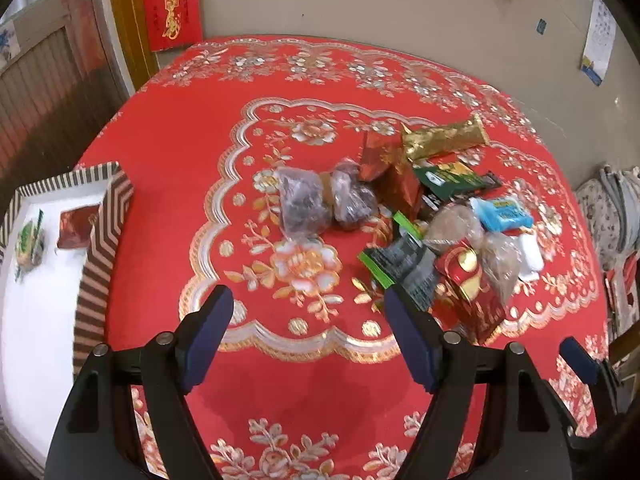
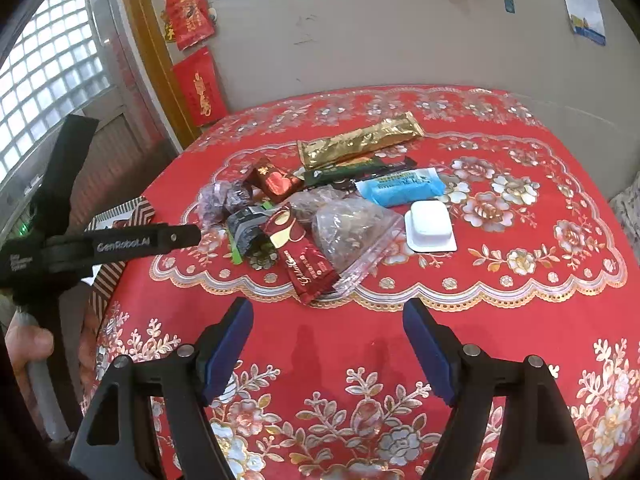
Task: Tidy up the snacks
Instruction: 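Move both tools back over the snack pile, then grasp the clear bag of dates with left tool while right grasps red wafer bar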
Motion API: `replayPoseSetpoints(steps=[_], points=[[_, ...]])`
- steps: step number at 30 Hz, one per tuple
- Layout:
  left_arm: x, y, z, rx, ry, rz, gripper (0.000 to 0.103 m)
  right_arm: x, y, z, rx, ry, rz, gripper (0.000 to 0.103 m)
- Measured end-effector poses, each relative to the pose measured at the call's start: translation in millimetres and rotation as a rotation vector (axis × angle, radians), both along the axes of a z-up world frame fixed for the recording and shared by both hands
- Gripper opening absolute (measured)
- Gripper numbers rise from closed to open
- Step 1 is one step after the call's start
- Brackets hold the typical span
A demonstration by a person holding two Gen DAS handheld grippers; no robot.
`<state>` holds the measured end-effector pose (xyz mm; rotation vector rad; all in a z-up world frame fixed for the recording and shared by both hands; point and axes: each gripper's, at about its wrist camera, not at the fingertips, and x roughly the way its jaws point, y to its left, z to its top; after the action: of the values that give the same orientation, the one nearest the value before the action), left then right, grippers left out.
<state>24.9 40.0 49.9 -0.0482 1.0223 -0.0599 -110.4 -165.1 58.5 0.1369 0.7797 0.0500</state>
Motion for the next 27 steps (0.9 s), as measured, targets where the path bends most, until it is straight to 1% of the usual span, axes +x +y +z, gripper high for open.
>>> replayPoseSetpoints(steps=[6, 9, 14, 18, 20, 25, 26, 27], points=[[10.4, 15.2, -1.2, -0.015, 0.008, 0.047, 0.078, 4.0, -2.0, -1.8, 0.003, 0.000, 0.013, 0.079], [13.5, 24.7, 0.1, -0.018, 0.008, 0.070, 0.078, 10.1, 2.5, -4.3, -0.014, 0.012, 0.026, 0.079], [22.3, 39.4, 5.8, -0.020, 0.005, 0.114, 0.078, 18.8, 12.9, -5.6, -0.019, 0.015, 0.071, 0.079], [29.5, 44.3, 8.6, -0.045, 0.012, 0.130, 0.078, 30.2, 27.1, -6.6, -0.067, 0.027, 0.124, 0.079], [35.0, 39.1, 9.7, -0.032, 0.017, 0.111, 0.078, 36.9, 32.7, -7.8, -0.087, 0.033, 0.149, 0.079], [55.7, 16.7, 8.6, 0.034, 0.066, -0.033, 0.078, 49.4, 37.1, -10.8, -0.071, 0.038, 0.195, 0.079], [59.7, 15.1, 7.8, 0.034, 0.077, -0.053, 0.078, 51.8, 37.7, -11.9, -0.075, 0.039, 0.206, 0.079], [63.0, 16.1, 6.8, 0.034, 0.088, -0.053, 0.078, 52.7, 38.2, -12.1, -0.079, 0.038, 0.209, 0.079]])
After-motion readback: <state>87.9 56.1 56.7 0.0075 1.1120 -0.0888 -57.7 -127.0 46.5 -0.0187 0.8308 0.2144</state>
